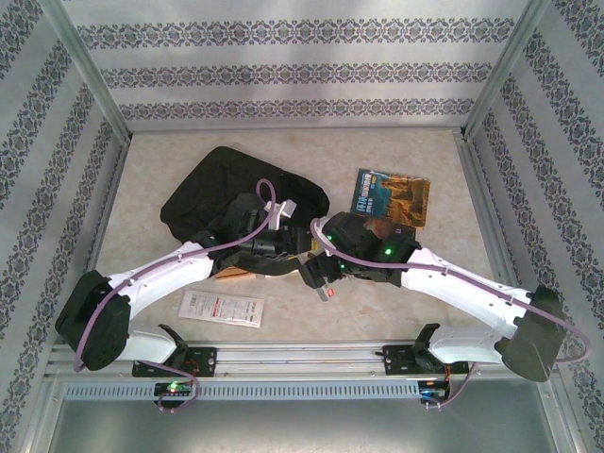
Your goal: Pack the student bag
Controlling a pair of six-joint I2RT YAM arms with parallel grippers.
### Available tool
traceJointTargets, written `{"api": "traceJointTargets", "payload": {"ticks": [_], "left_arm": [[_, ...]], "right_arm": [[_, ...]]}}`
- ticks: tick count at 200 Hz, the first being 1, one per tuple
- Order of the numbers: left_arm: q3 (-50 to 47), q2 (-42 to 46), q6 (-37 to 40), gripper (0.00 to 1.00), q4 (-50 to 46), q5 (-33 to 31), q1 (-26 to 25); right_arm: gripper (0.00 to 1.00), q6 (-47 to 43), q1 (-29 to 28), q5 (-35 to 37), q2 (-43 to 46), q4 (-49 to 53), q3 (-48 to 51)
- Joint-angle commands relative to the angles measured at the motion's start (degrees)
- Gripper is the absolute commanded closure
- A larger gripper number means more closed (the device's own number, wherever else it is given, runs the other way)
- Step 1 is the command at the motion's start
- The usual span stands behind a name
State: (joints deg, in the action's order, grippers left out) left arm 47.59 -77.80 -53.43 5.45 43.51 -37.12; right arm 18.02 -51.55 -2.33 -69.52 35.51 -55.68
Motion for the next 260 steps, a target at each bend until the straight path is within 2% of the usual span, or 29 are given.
{"api": "traceJointTargets", "payload": {"ticks": [1,23,55,78,101,131,165,189,221,260], "left_arm": [[0.5,1.4,0.1,0.62,2.7,0.8,0.4],[0.2,3.4,0.3,0.63,1.5,0.8,2.7],[-1.4,8.2,-0.8,0.64,0.8,0.1,8.8],[-2.6,11.0,-4.8,0.64,4.5,0.4,12.6],[-4.0,12.1,-10.9,0.64,11.4,1.0,14.7],[-5.5,11.9,-18.7,0.64,20.8,1.5,15.6],[-6.7,11.7,-24.4,0.64,28.5,0.8,15.8],[-7.7,11.6,-28.0,0.64,33.4,0.1,16.1],[-8.4,10.9,-30.3,0.64,36.7,0.1,16.1],[-9.9,9.9,-31.8,0.64,38.8,-0.3,16.2]], "right_arm": [[0.03,0.6,-0.5,2.7,1.6,-0.4,-1.9],[0.02,1.2,-0.3,1.7,4.0,-0.3,-1.5],[0.02,5.1,0.8,-1.1,9.3,-2.9,-0.5],[0.02,13.0,3.6,-0.6,12.9,-6.2,0.8],[0.02,25.8,8.0,-3.0,15.1,-11.4,3.1],[0.02,42.3,14.3,-14.8,15.4,-25.8,8.9],[0.02,49.9,15.8,-20.3,12.9,-36.5,11.3],[0.02,55.4,15.9,-22.5,10.6,-45.2,13.8],[0.04,63.9,15.7,-24.1,7.7,-64.1,18.5],[0.15,63.5,15.5,-20.1,10.8,-68.0,20.3]]}}
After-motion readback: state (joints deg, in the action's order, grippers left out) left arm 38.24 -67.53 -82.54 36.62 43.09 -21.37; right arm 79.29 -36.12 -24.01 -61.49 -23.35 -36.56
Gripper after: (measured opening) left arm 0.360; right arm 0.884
